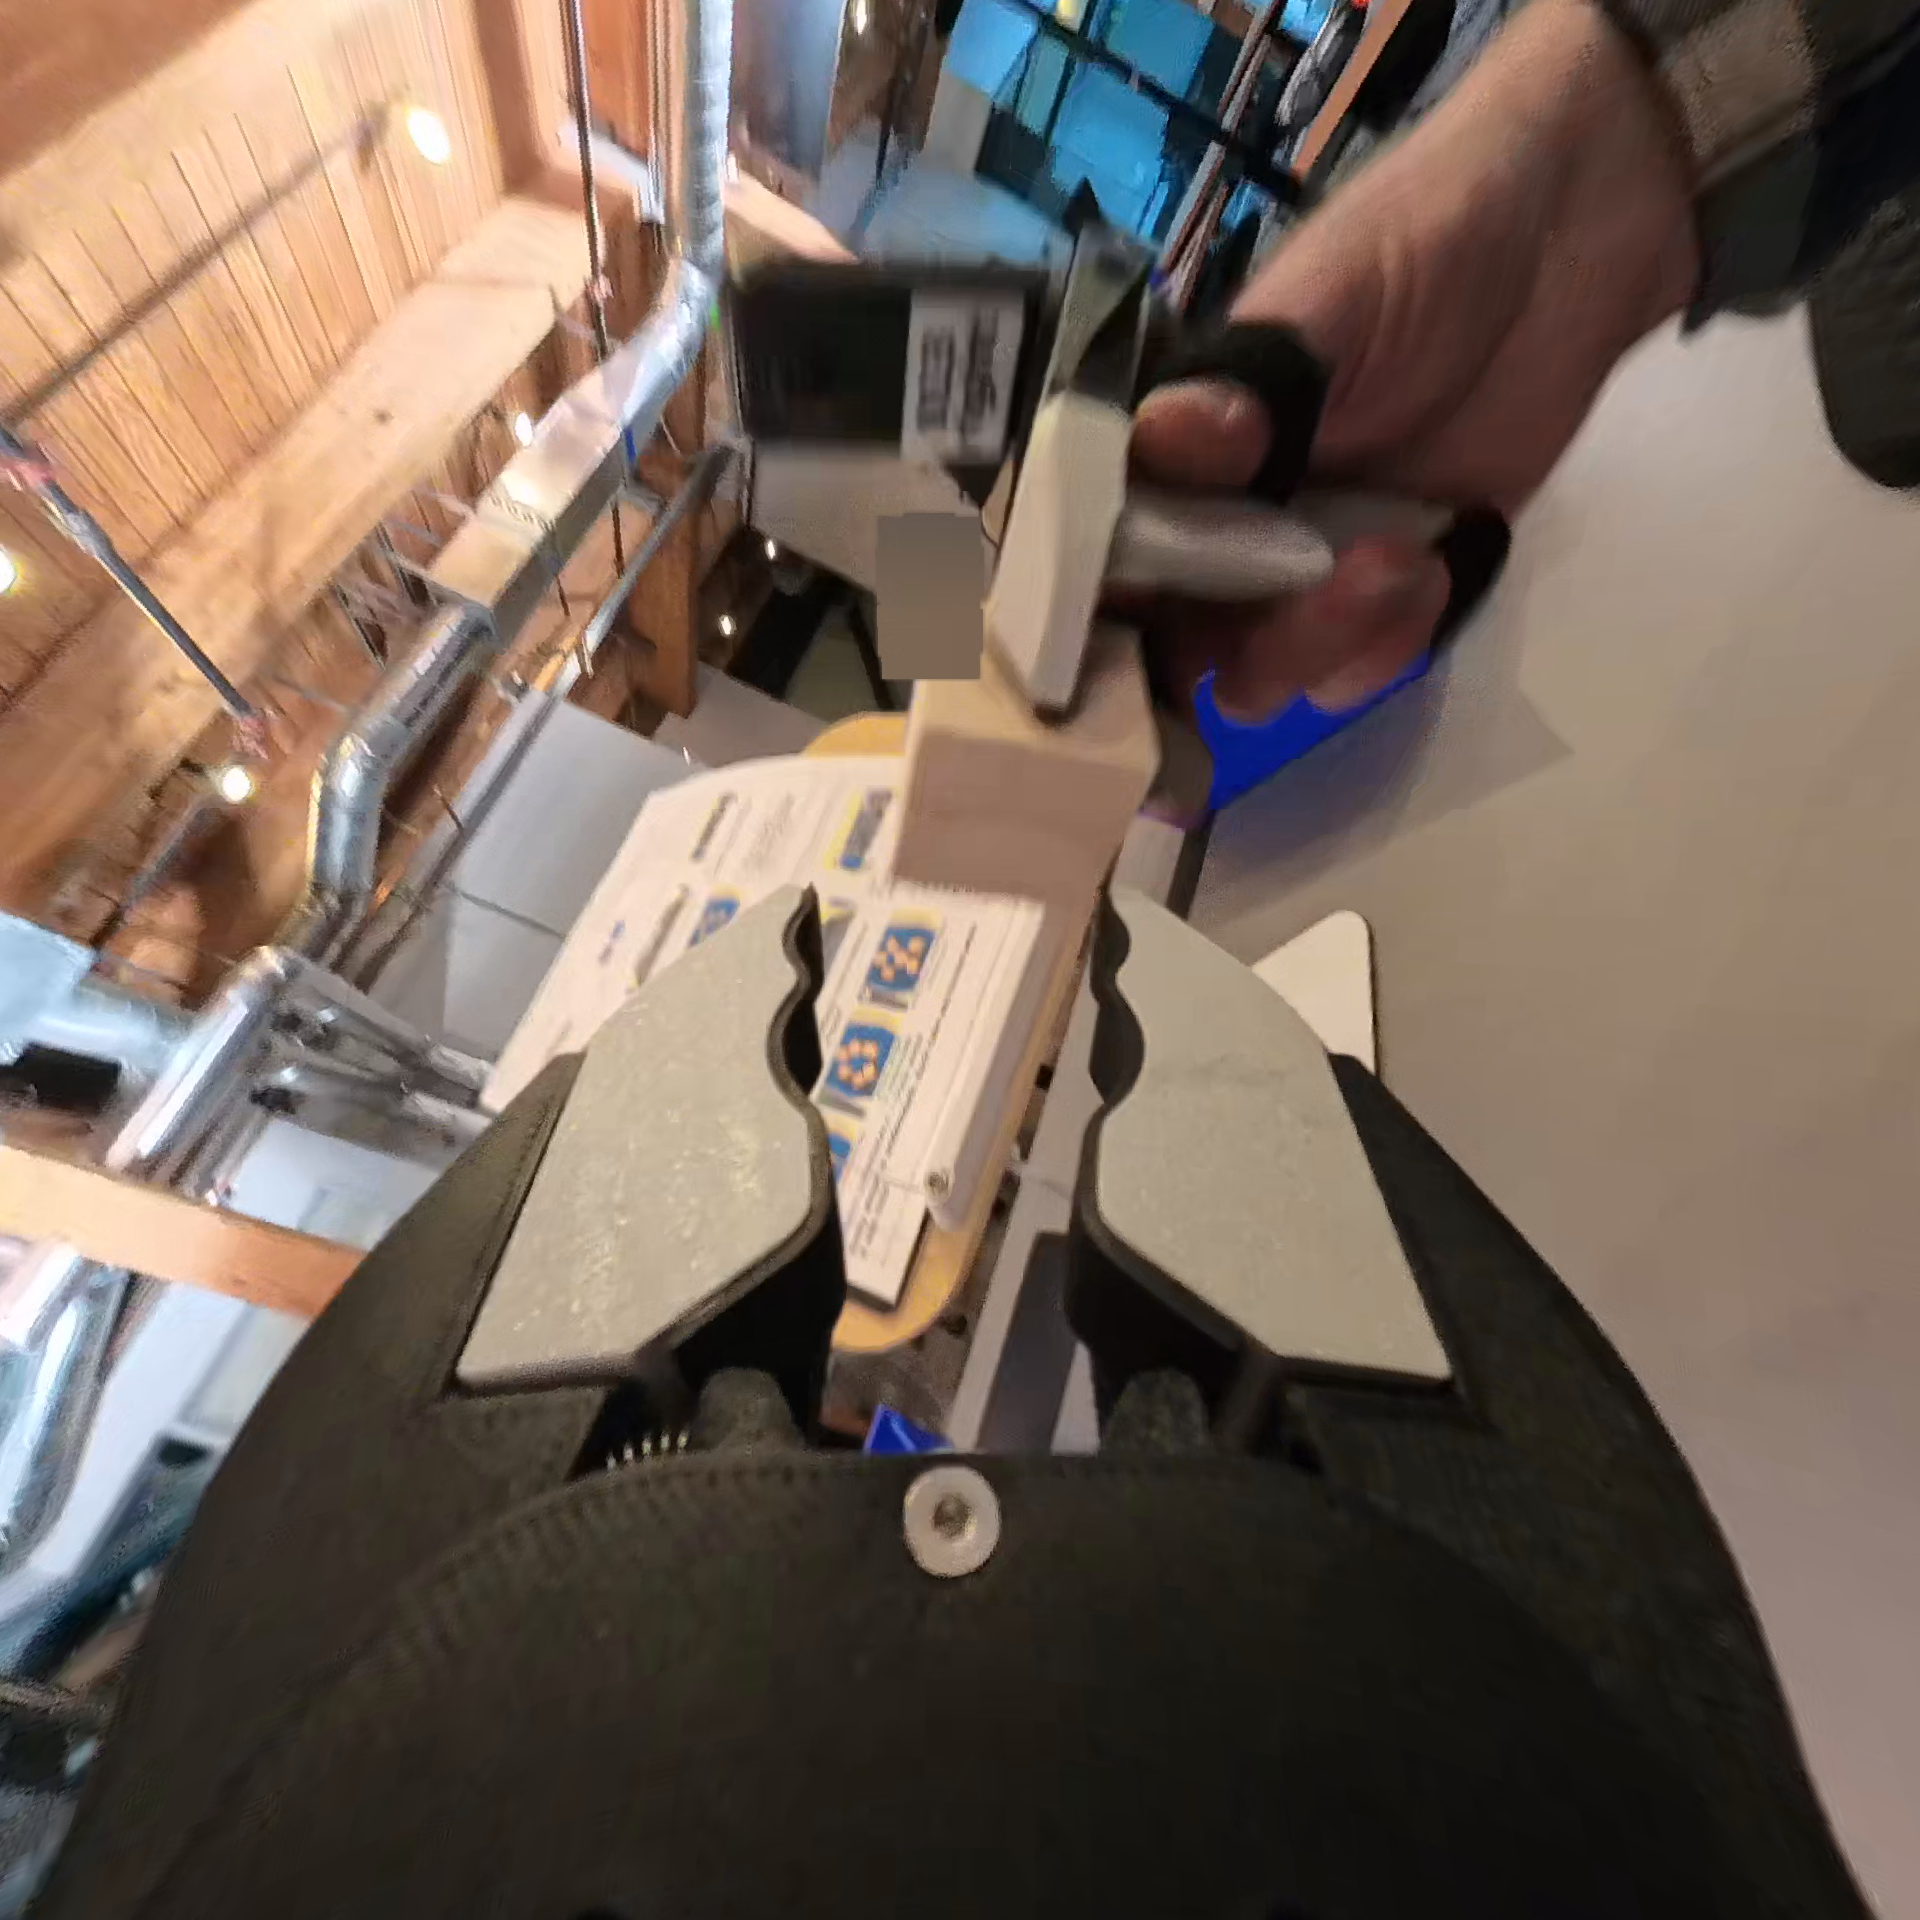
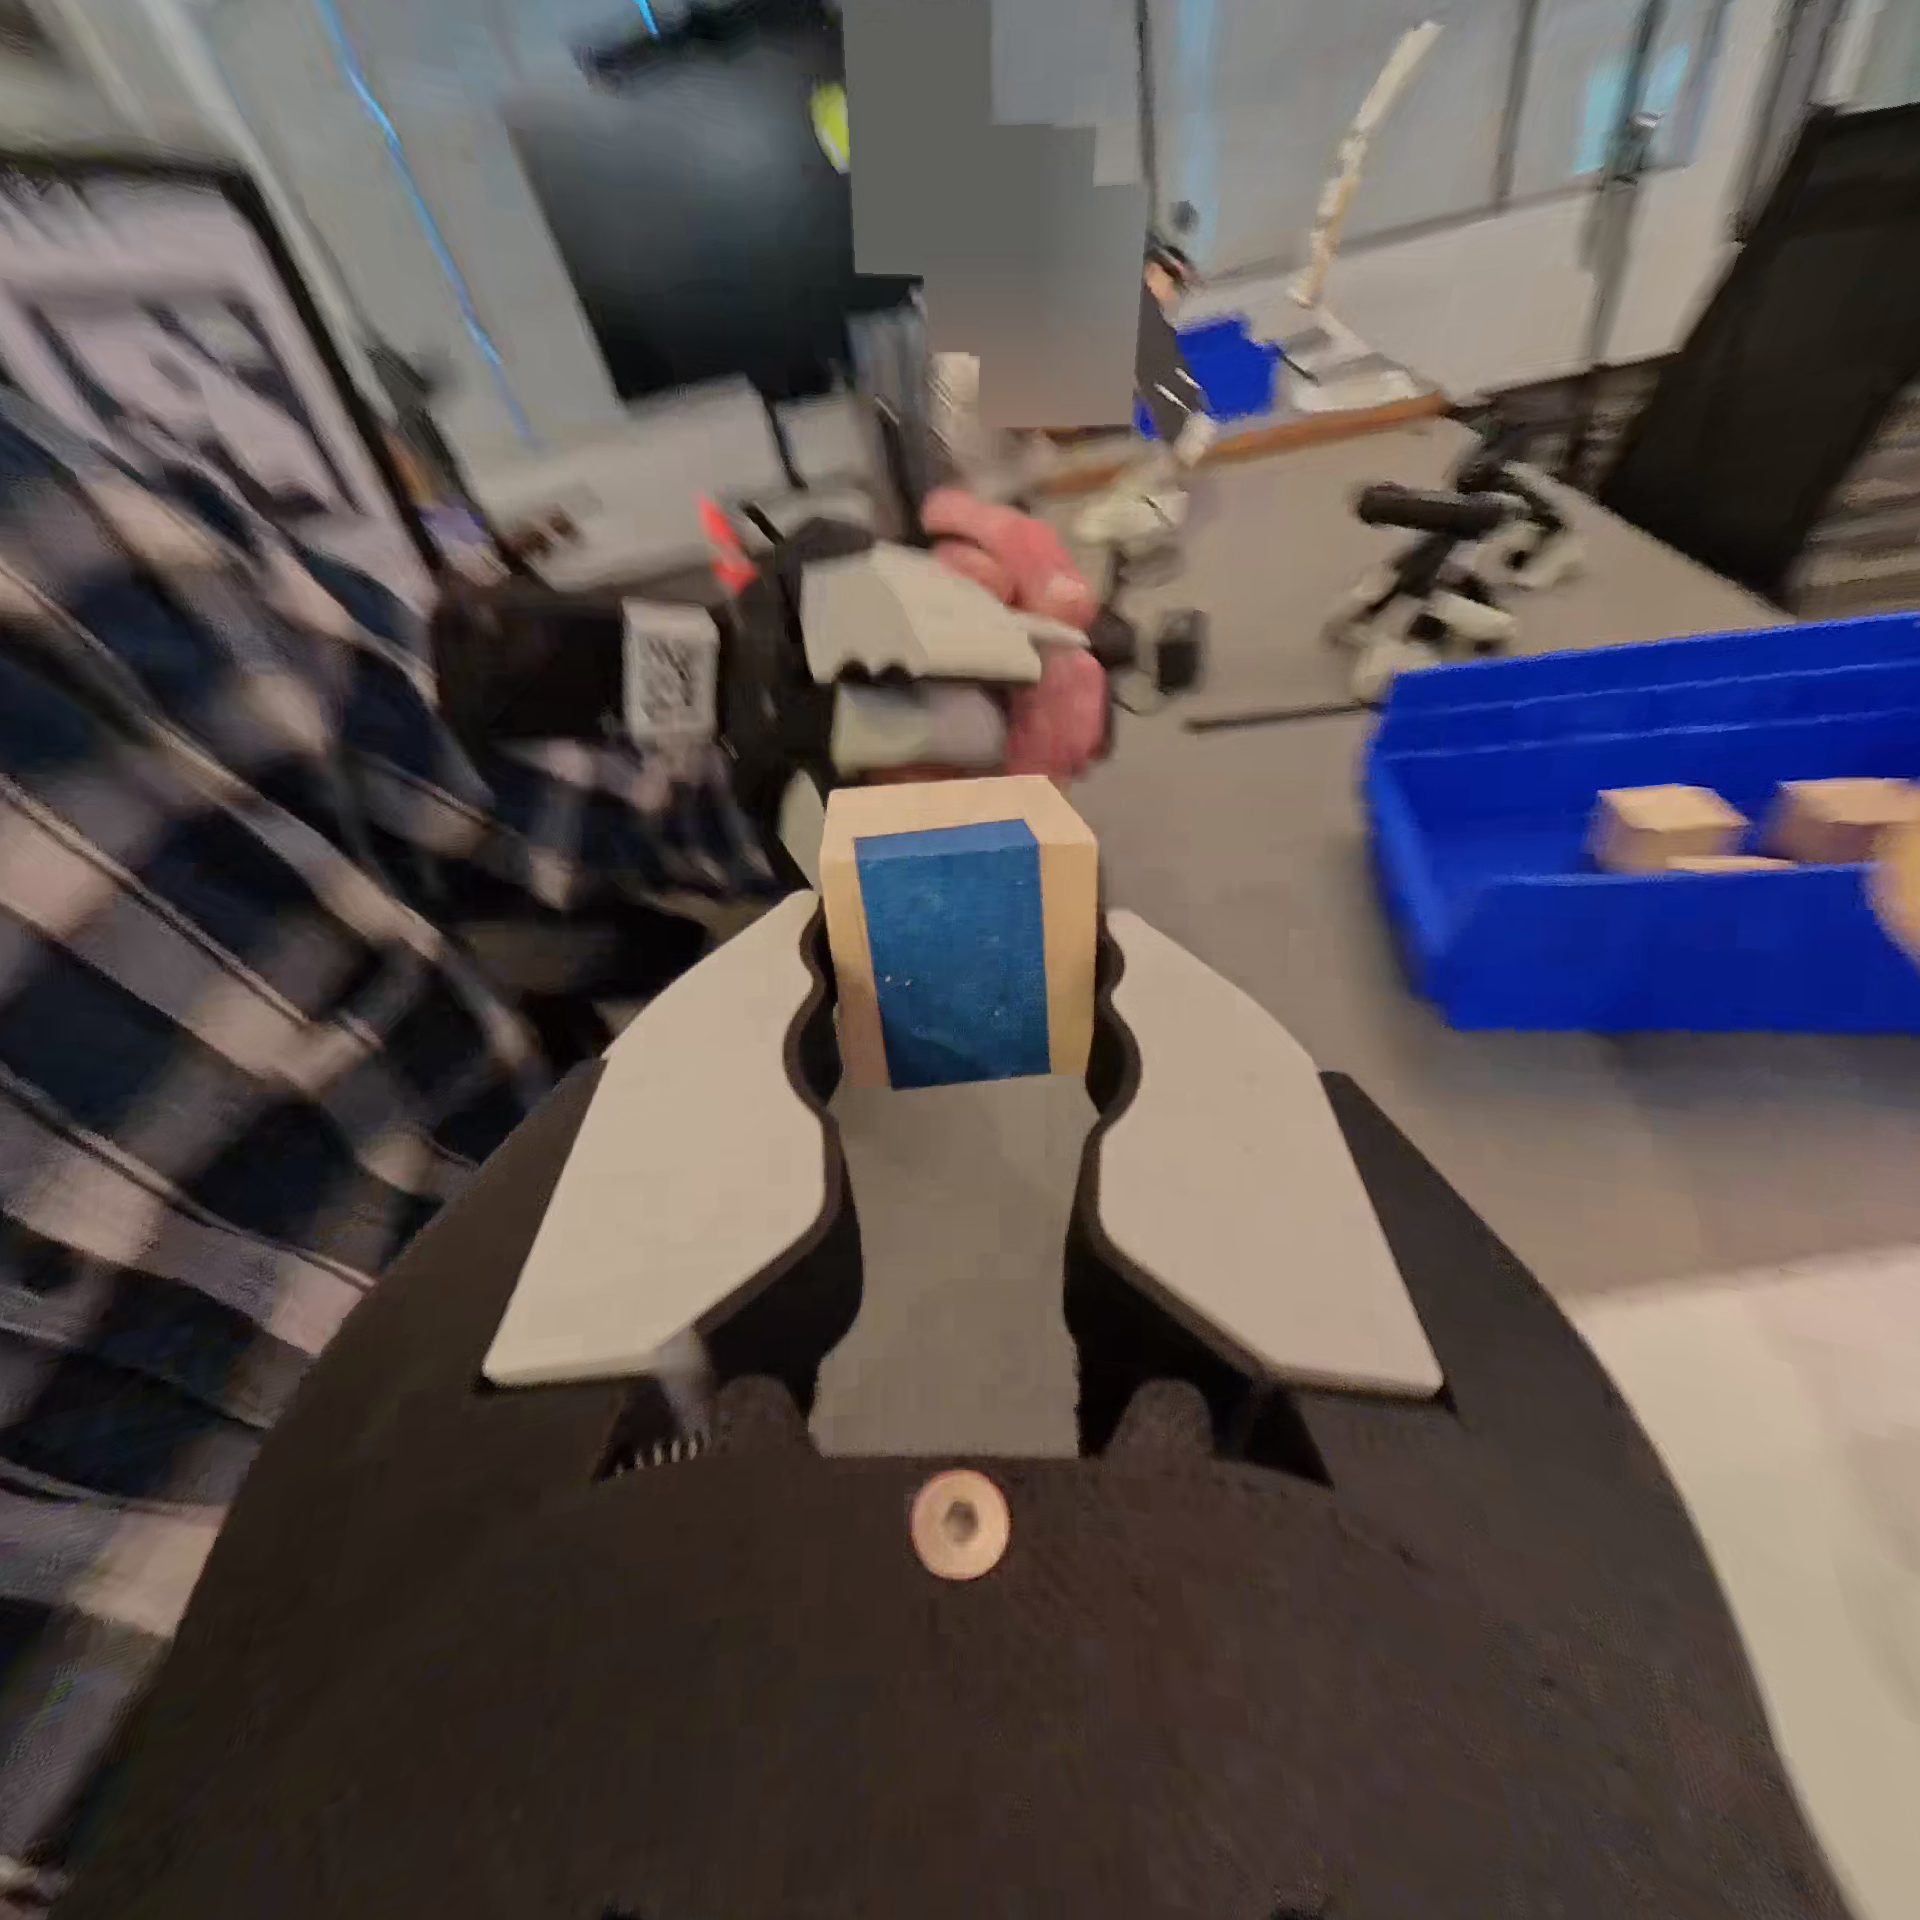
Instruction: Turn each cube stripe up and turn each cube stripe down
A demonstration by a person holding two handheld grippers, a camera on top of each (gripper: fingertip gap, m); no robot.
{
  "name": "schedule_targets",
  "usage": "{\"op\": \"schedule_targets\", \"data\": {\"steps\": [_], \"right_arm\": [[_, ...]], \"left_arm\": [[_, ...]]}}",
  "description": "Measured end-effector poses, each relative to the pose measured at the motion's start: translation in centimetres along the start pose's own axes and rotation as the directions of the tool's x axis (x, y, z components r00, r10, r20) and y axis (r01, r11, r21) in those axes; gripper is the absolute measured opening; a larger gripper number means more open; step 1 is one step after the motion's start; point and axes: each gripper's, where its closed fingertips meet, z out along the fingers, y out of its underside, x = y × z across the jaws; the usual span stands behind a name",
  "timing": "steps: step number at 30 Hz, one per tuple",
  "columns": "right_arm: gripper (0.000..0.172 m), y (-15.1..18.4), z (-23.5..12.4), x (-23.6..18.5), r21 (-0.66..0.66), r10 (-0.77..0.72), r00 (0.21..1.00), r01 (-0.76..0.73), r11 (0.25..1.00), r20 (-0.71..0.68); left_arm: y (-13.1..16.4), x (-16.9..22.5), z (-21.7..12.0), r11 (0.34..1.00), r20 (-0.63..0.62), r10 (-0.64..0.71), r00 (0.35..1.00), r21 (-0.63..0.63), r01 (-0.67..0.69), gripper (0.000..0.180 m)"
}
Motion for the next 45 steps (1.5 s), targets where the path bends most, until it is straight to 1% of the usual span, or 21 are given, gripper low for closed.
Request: {"op": "schedule_targets", "data": {"steps": [1,3,5,8,10,11,14,16,18,19,21,22,24,27,31,36,39,41,42,43,45], "right_arm": [[0.046,0.3,-1.1,0.8,-0.069,-0.081,0.994,0.076,0.995,-0.077],[0.046,0.6,-3.7,2.6,-0.196,-0.220,0.955,0.181,0.964,-0.198],[0.046,1.0,-6.7,4.3,-0.346,-0.352,0.892,0.248,0.905,-0.283],[0.046,1.3,-11.3,6.5,-0.536,-0.523,0.787,0.300,0.789,-0.329],[0.046,1.8,-15.1,8.3,-0.666,-0.593,0.722,0.249,0.703,-0.356],[0.046,1.6,-17.0,9.0,-0.692,-0.607,0.702,0.225,0.686,-0.373],[0.046,0.4,-23.1,11.1,-0.728,-0.622,0.641,0.141,0.671,-0.450],[0.046,0.1,-27.6,13.1,-0.746,-0.612,0.592,0.026,0.666,-0.525],[0.046,0.2,-32.1,15.5,-0.703,-0.546,0.536,-0.133,0.698,-0.644],[0.046,0.7,-34.3,16.8,-0.650,-0.482,0.505,-0.231,0.724,-0.716],[0.046,2.4,-38.7,19.6,-0.496,-0.336,0.400,-0.416,0.763,-0.853],[0.046,3.7,-40.0,20.9,-0.415,-0.249,0.372,-0.479,0.773,-0.894],[0.047,6.5,-42.7,23.3,-0.271,-0.126,0.273,-0.596,0.756,-0.954],[0.047,11.0,-45.9,26.1,-0.129,-0.038,0.142,-0.714,0.688,-0.989],[0.047,15.5,-48.2,28.9,0.029,0.044,-0.003,-0.794,0.608,-0.999],[0.047,18.8,-49.8,31.1,0.131,0.027,-0.138,-0.845,0.519,-0.990],[0.047,20.2,-50.6,31.8,0.166,0.007,-0.185,-0.866,0.472,-0.983],[0.046,21.2,-50.4,31.9,0.186,0.038,-0.188,-0.882,0.432,-0.981],[0.057,21.1,-50.2,31.9,0.191,0.055,-0.186,-0.884,0.426,-0.981],[0.066,20.4,-50.3,32.0,0.187,0.053,-0.183,-0.873,0.450,-0.982],[0.067,17.6,-50.3,31.8,0.166,0.045,-0.167,-0.839,0.518,-0.985]], "left_arm": [[0.9,-0.3,-0.2,1.000,0.005,-0.019,1.000,-0.023,0.019,0.047],[2.6,-0.9,-0.6,0.996,0.012,-0.060,0.998,-0.066,0.061,0.046],[4.6,-0.9,-0.8,0.987,-0.005,-0.095,0.996,-0.130,0.093,0.042],[7.3,-0.7,-1.0,0.973,-0.007,-0.101,0.995,-0.210,0.097,0.035],[8.5,-0.2,-1.1,0.964,-0.019,-0.111,0.994,-0.245,0.103,0.032],[8.8,-0.1,-1.2,0.962,-0.018,-0.117,0.993,-0.252,0.108,0.032],[9.6,0.3,-1.3,0.954,-0.025,-0.131,0.991,-0.276,0.120,0.029],[10.2,0.6,-1.4,0.948,-0.029,-0.135,0.990,-0.295,0.121,0.027],[10.6,0.7,-1.5,0.944,-0.028,-0.150,0.988,-0.300,0.135,0.027],[10.8,0.8,-1.5,0.942,-0.029,-0.161,0.987,-0.302,0.144,0.027],[11.1,0.9,-1.4,0.939,-0.030,-0.173,0.985,-0.305,0.155,0.027],[11.3,1.0,-1.4,0.938,-0.031,-0.175,0.984,-0.309,0.157,0.026],[11.6,0.9,-1.5,0.936,-0.029,-0.180,0.983,-0.314,0.162,0.026],[12.0,0.8,-1.9,0.932,-0.031,-0.199,0.980,-0.316,0.179,0.026],[13.0,0.9,-3.3,0.921,-0.039,-0.210,0.977,-0.344,0.184,0.026],[14.6,0.7,-5.2,0.903,-0.032,-0.223,0.974,-0.384,0.194,0.025],[15.2,0.6,-5.8,0.894,-0.026,-0.232,0.972,-0.399,0.202,0.025],[15.4,0.6,-5.9,0.892,-0.027,-0.233,0.972,-0.404,0.203,0.025],[15.5,0.6,-6.0,0.891,-0.028,-0.231,0.972,-0.407,0.200,0.025],[15.6,0.5,-6.0,0.889,-0.026,-0.231,0.973,-0.411,0.201,0.025],[16.0,0.1,-6.1,0.885,-0.022,-0.239,0.971,-0.417,0.208,0.027]]}}
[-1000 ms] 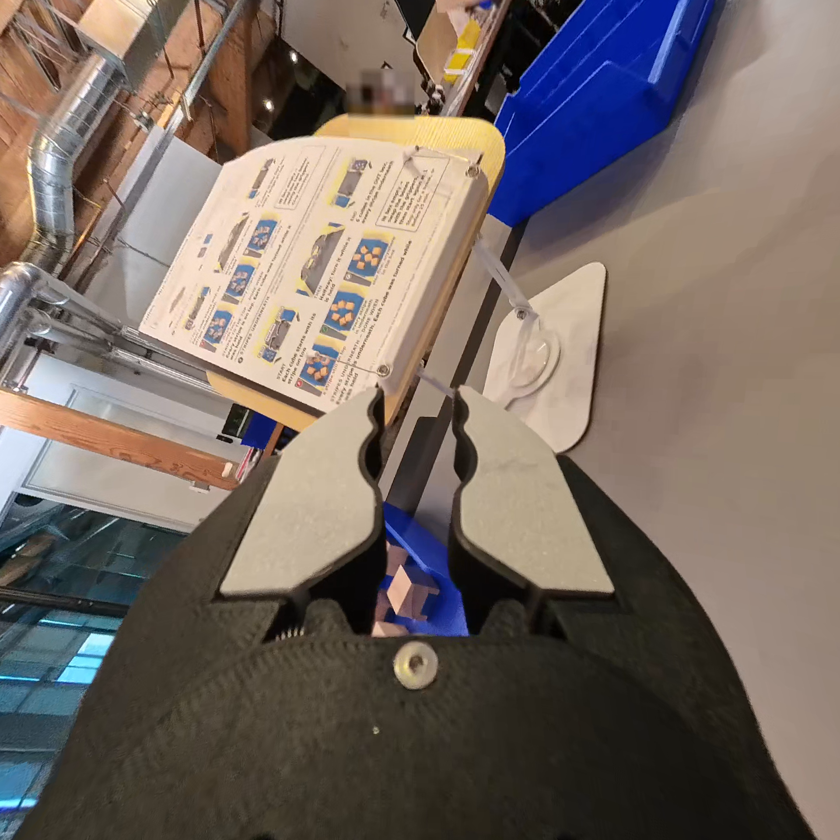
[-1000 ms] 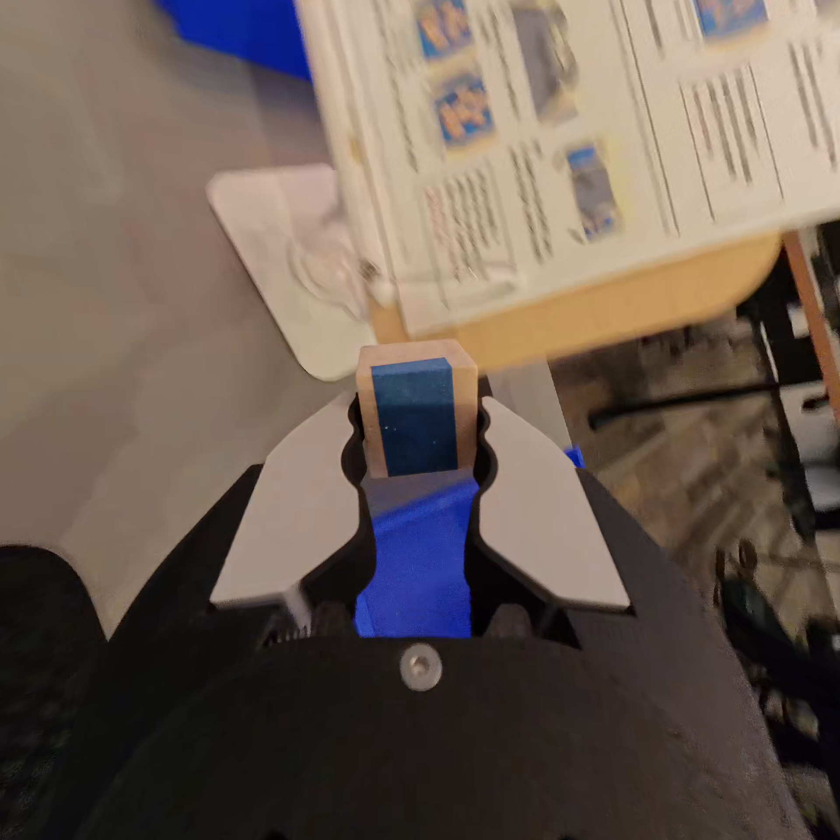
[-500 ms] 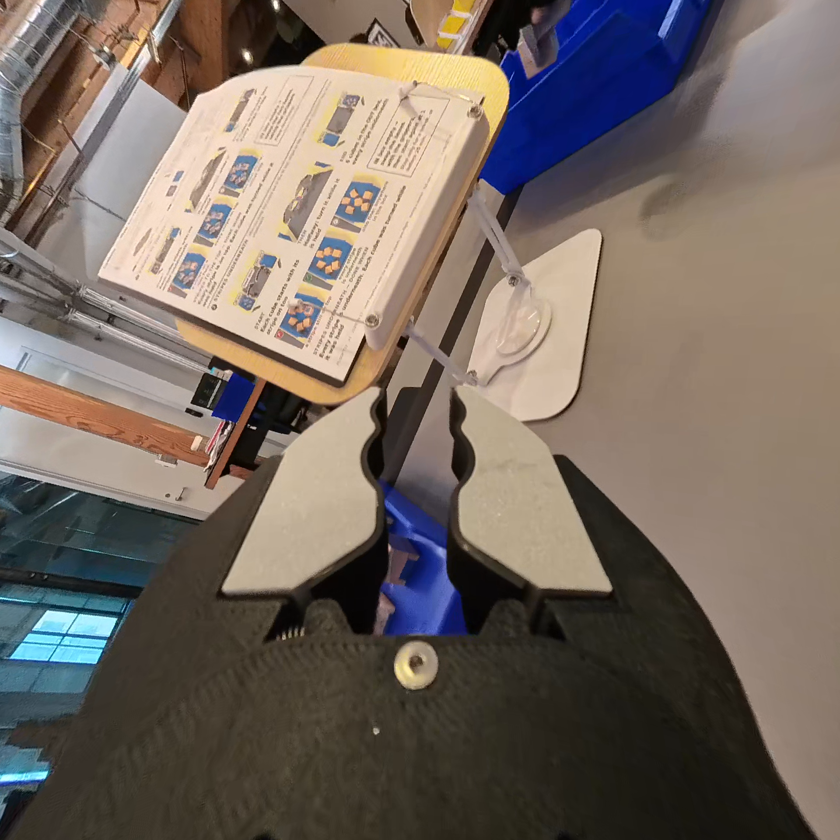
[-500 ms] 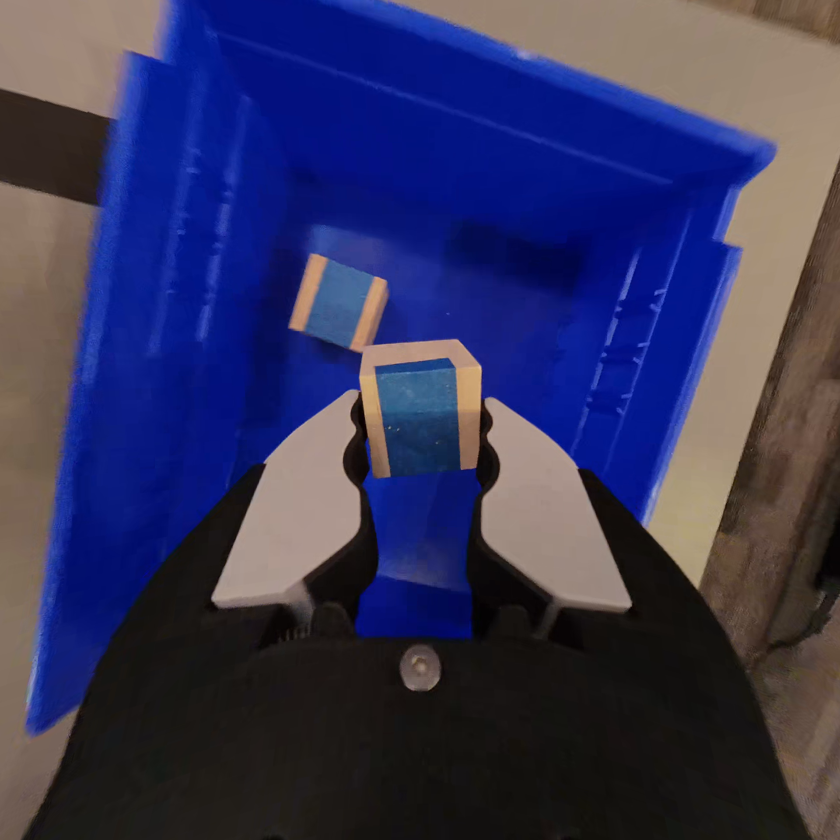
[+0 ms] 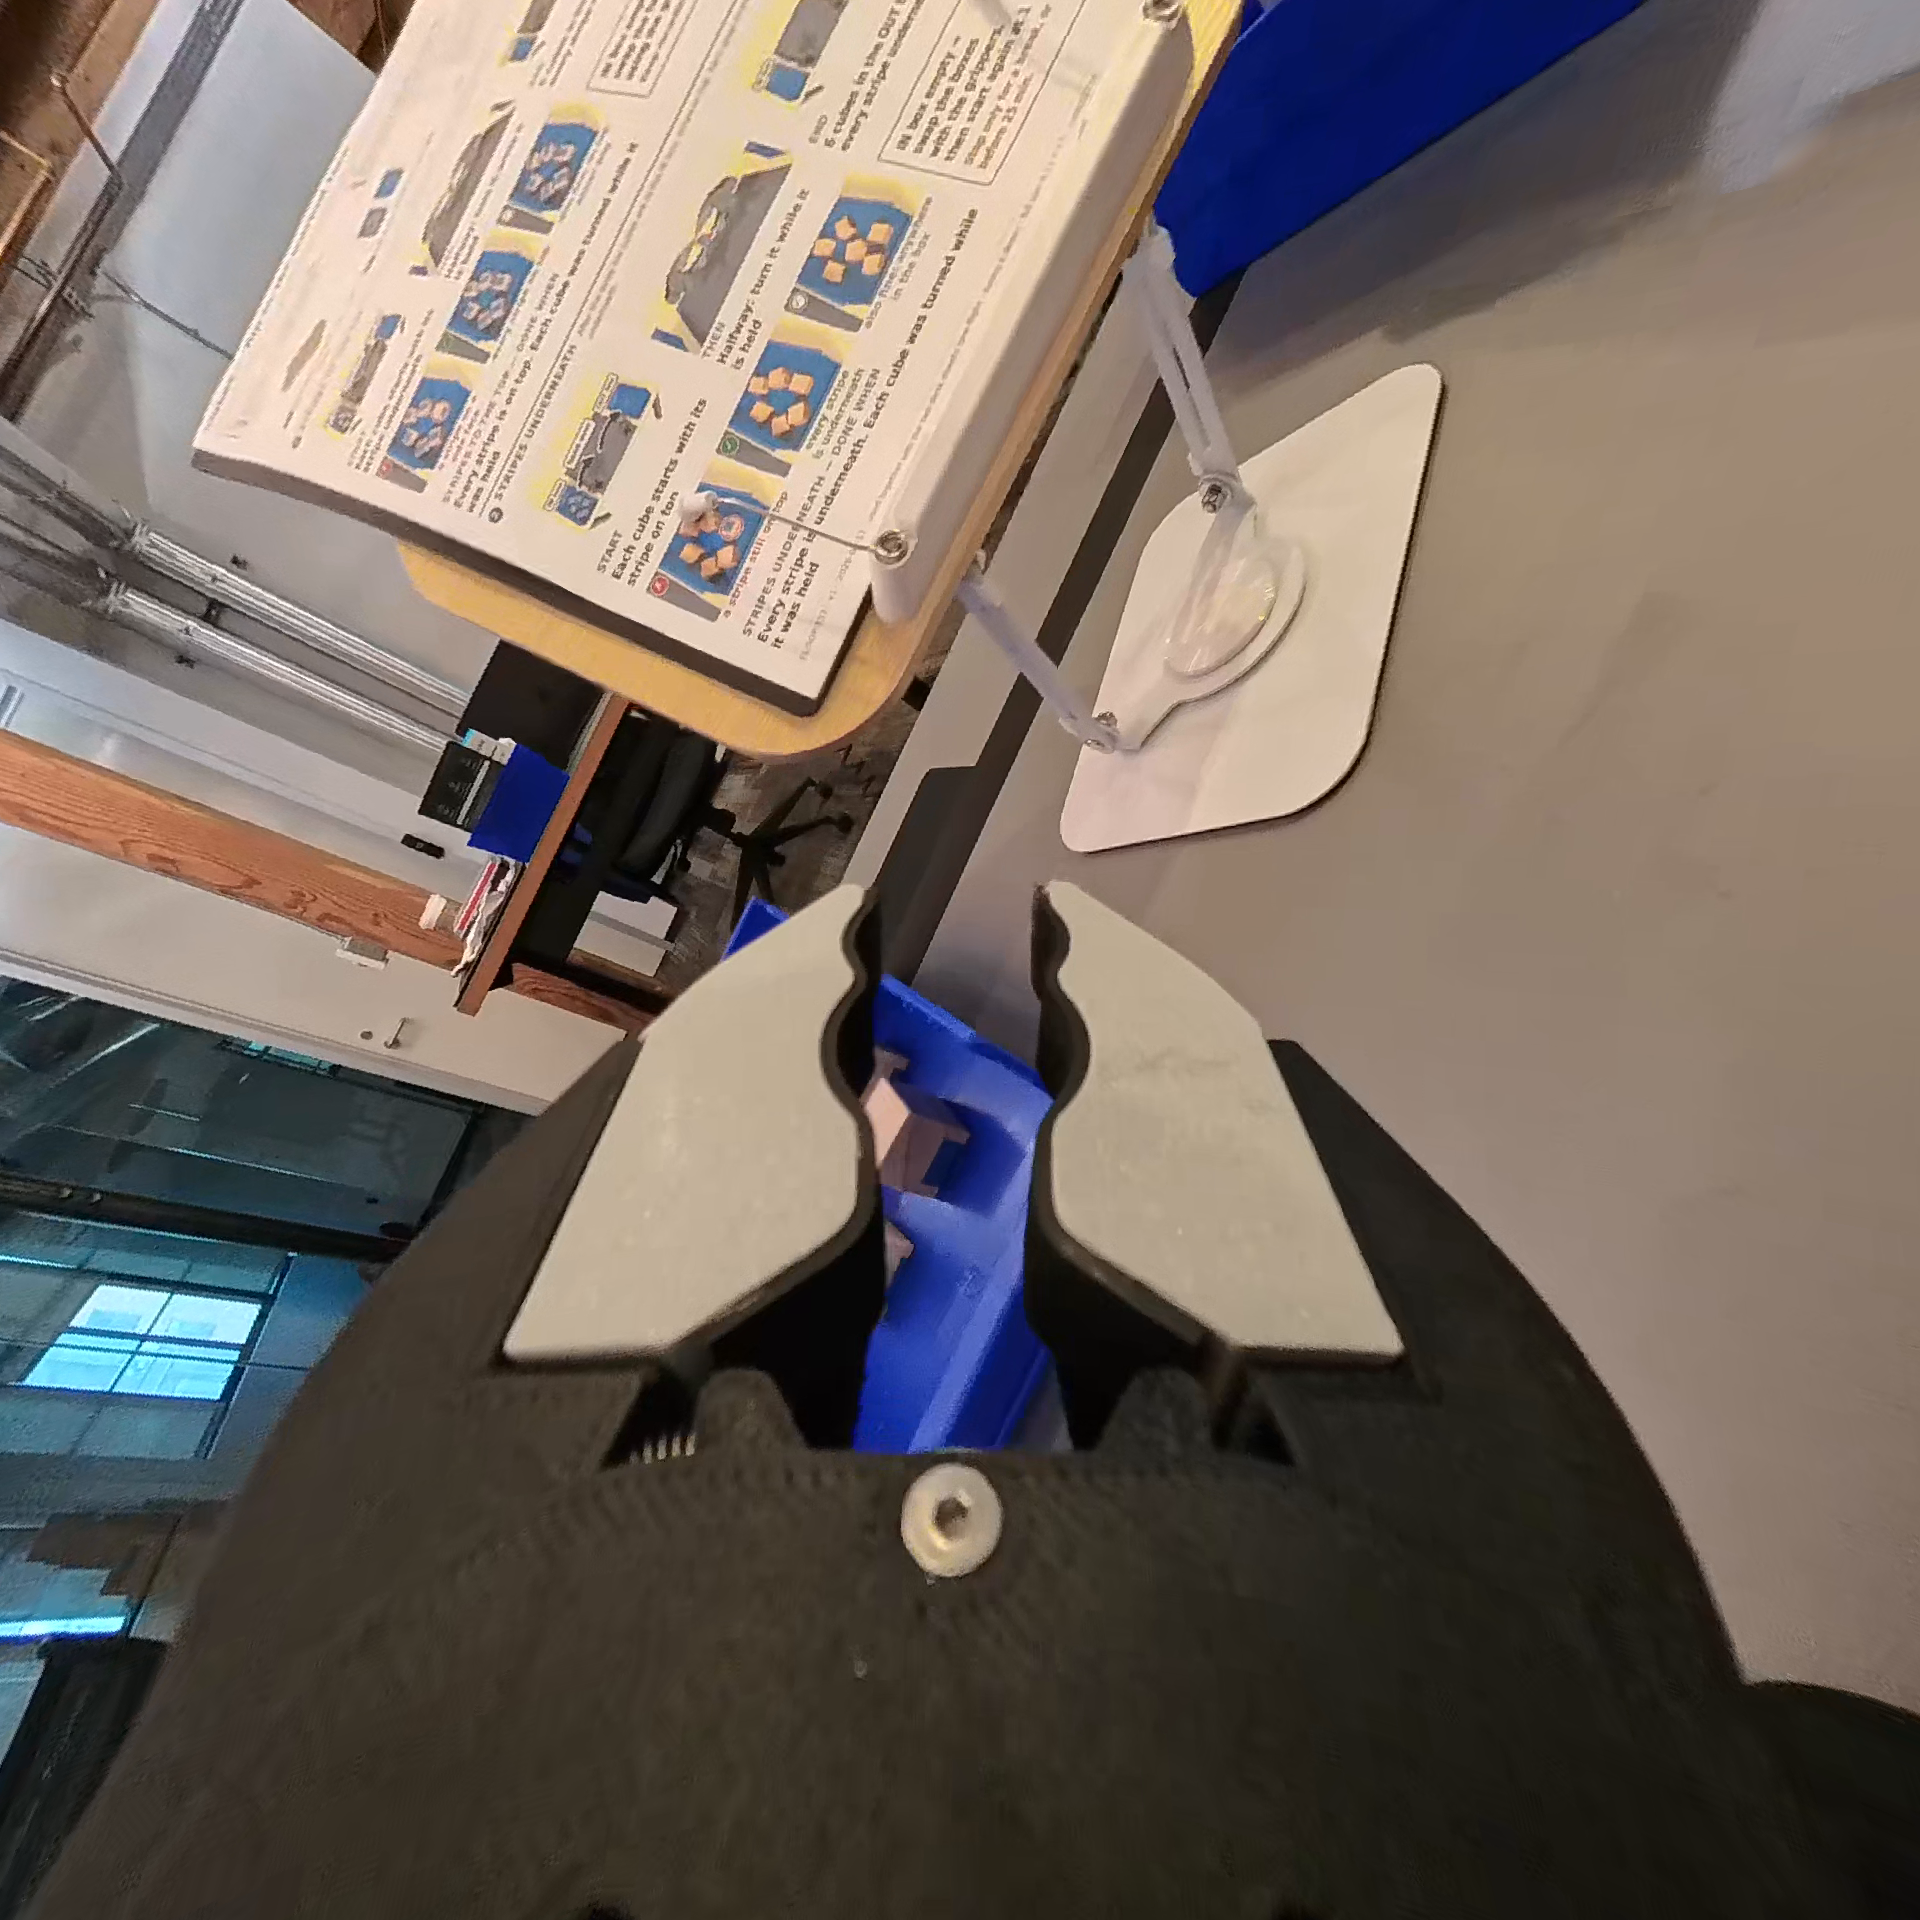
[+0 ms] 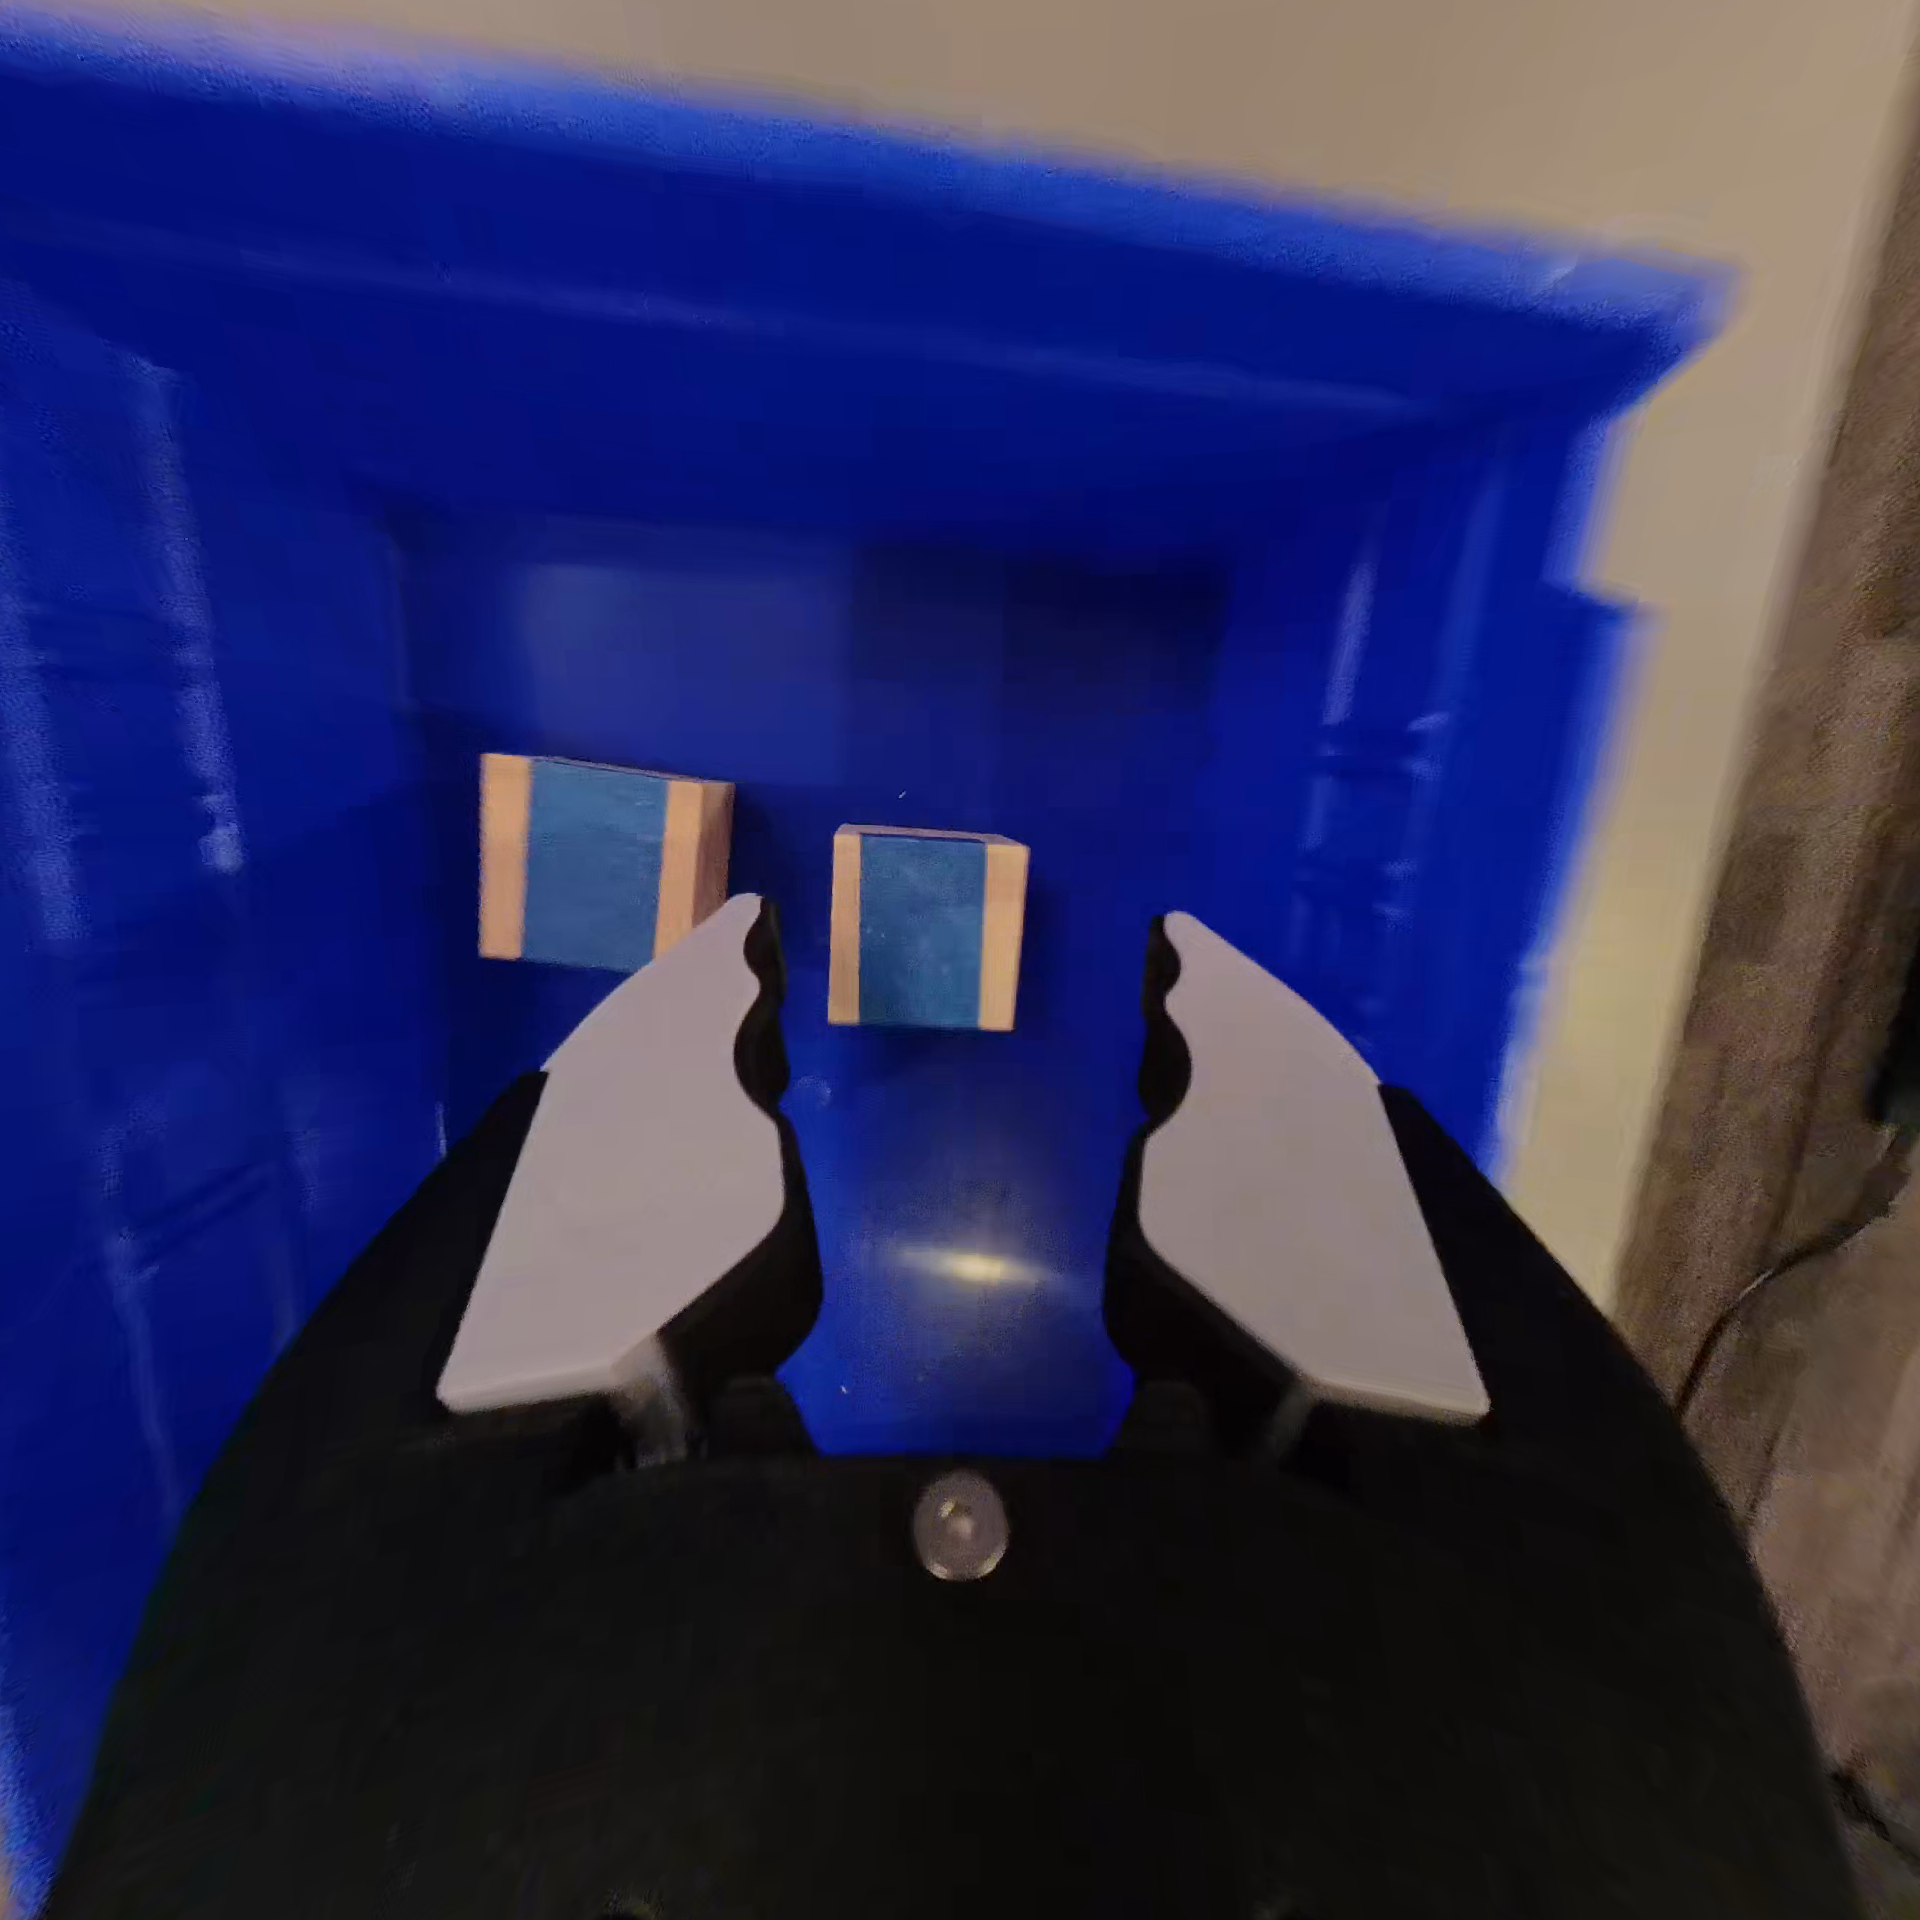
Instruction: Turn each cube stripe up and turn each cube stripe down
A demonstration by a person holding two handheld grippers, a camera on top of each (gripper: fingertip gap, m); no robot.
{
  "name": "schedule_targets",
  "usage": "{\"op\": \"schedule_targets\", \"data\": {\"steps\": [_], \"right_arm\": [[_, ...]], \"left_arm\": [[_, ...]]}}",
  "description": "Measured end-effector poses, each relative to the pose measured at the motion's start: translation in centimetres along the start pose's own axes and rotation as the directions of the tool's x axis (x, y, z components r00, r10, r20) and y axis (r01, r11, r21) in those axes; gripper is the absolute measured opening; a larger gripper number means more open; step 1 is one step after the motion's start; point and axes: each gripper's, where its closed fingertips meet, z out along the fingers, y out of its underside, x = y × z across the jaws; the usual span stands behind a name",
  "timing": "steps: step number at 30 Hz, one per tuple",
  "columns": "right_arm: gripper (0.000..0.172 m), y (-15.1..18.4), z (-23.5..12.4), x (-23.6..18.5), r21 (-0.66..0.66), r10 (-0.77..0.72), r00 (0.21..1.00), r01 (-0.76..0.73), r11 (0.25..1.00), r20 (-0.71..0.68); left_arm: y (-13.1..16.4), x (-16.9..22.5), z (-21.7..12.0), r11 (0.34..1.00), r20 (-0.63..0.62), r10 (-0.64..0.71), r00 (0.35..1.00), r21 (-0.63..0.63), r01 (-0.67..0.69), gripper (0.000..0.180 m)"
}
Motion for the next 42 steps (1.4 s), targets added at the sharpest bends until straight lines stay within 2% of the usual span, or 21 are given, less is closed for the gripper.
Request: {"op": "schedule_targets", "data": {"steps": [2,5,8,11,15,19,21,23,26,29,30,33,35,36,38,40,42], "right_arm": [[0.059,-1.4,-4.1,-0.1,0.118,-0.041,0.999,0.042,0.992,-0.010],[0.057,-1.9,-11.3,-1.1,0.272,-0.128,0.991,0.136,0.953,-0.048],[0.052,0.0,-17.1,-4.1,0.371,-0.242,0.969,0.244,0.896,-0.053],[0.050,3.1,-20.9,-8.3,0.454,-0.364,0.930,0.344,0.822,-0.046],[0.050,8.1,-22.1,-13.0,0.478,-0.485,0.874,0.440,0.760,-0.033],[0.051,12.3,-20.6,-16.5,0.446,-0.562,0.824,0.477,0.757,0.072],[0.050,13.5,-20.5,-17.8,0.456,-0.573,0.810,0.466,0.758,0.125],[0.049,14.3,-20.4,-18.7,0.460,-0.592,0.797,0.485,0.744,0.119],[0.049,15.0,-20.6,-19.8,0.471,-0.612,0.781,0.495,0.730,0.126],[0.048,15.1,-21.1,-20.8,0.497,-0.629,0.767,0.502,0.708,0.122],[0.047,15.0,-21.3,-21.2,0.506,-0.635,0.764,0.505,0.699,0.116],[0.045,15.2,-22.5,-23.7,0.566,-0.671,0.725,0.491,0.662,0.156],[0.044,15.9,-24.0,-27.2,0.631,-0.708,0.654,0.438,0.640,0.265],[0.044,16.4,-24.8,-29.4,0.665,-0.723,0.603,0.390,0.636,0.338],[0.045,17.3,-26.6,-33.7,0.701,-0.727,0.468,0.271,0.659,0.502],[0.052,18.1,-28.1,-37.9,0.682,-0.695,0.299,0.165,0.713,0.654],[0.059,18.6,-29.2,-41.5,0.631,-0.637,0.149,0.088,0.770,0.756]], "left_arm": [[0.4,-1.1,-0.1,1.000,0.023,-0.002,1.000,-0.002,0.002,0.028],[1.6,-3.4,0.2,0.999,0.048,-0.025,0.999,-0.032,0.026,0.032],[4.1,-5.4,1.5,0.994,-0.001,-0.041,0.999,-0.102,0.041,0.036],[7.1,-7.0,3.6,0.985,-0.091,-0.062,0.994,-0.166,0.046,0.038],[12.1,-6.9,7.4,0.950,-0.299,-0.089,0.950,-0.311,-0.009,0.048],[19.1,-6.6,10.4,0.852,-0.455,-0.066,0.888,-0.489,-0.188,0.056],[22.3,-6.1,11.2,0.787,-0.532,-0.084,0.842,-0.553,-0.271,0.057],[25.1,-6.1,11.7,0.714,-0.581,-0.094,0.808,-0.605,-0.352,0.058],[27.7,-5.7,12.3,0.630,-0.623,-0.152,0.767,-0.659,-0.411,0.061],[29.4,-5.0,12.5,0.563,-0.655,-0.168,0.737,-0.677,-0.474,0.052],[29.3,-5.1,12.6,0.561,-0.649,-0.177,0.740,-0.685,-0.466,0.051],[27.6,-6.3,12.8,0.631,-0.571,-0.173,0.803,-0.690,-0.355,0.049],[24.4,-7.8,12.5,0.739,-0.465,-0.156,0.872,-0.641,-0.209,0.048],[21.7,-8.7,12.2,0.809,-0.391,-0.165,0.905,-0.578,-0.102,0.048],[15.3,-10.2,10.6,0.927,-0.258,-0.151,0.954,-0.373,0.046,0.048],[8.5,-10.4,8.2,0.982,-0.162,-0.125,0.979,-0.158,0.100,0.048],[2.0,-9.7,5.5,0.997,-0.063,-0.071,0.996,0.039,0.073,0.047]]}}
